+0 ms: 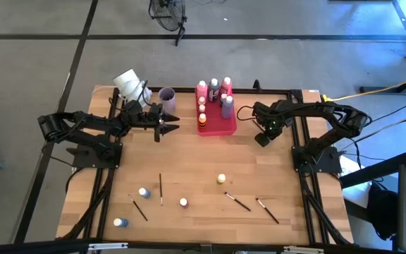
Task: Pick & Place Paint Supplies
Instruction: Put the black paint brush into the purple cup
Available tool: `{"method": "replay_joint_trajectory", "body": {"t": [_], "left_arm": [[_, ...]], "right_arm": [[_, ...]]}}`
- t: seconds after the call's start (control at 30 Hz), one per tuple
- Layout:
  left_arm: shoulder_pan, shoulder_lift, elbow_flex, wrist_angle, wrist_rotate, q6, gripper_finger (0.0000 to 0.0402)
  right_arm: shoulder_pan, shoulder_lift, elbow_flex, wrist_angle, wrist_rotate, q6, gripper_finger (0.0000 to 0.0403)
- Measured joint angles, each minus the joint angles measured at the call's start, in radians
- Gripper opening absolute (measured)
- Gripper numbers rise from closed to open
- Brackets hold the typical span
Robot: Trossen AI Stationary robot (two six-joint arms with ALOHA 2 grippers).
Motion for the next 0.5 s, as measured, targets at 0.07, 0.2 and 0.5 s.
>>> {"method": "replay_joint_trajectory", "body": {"t": [0.07,0.2,0.5], "left_arm": [[0.0,0.0,0.0,0.0,0.0,0.0,0.0203],[0.0,0.0,0.0,0.0,0.0,0.0,0.0203],[0.0,0.0,0.0,0.001,0.005,0.0,0.0203]], "right_arm": [[0.015,0.003,0.016,-0.012,0.015,0.003,0.0001],[0.047,0.006,0.065,-0.027,0.058,0.026,0.0],[0.114,0.005,0.164,-0.199,0.102,0.095,0.0]]}}
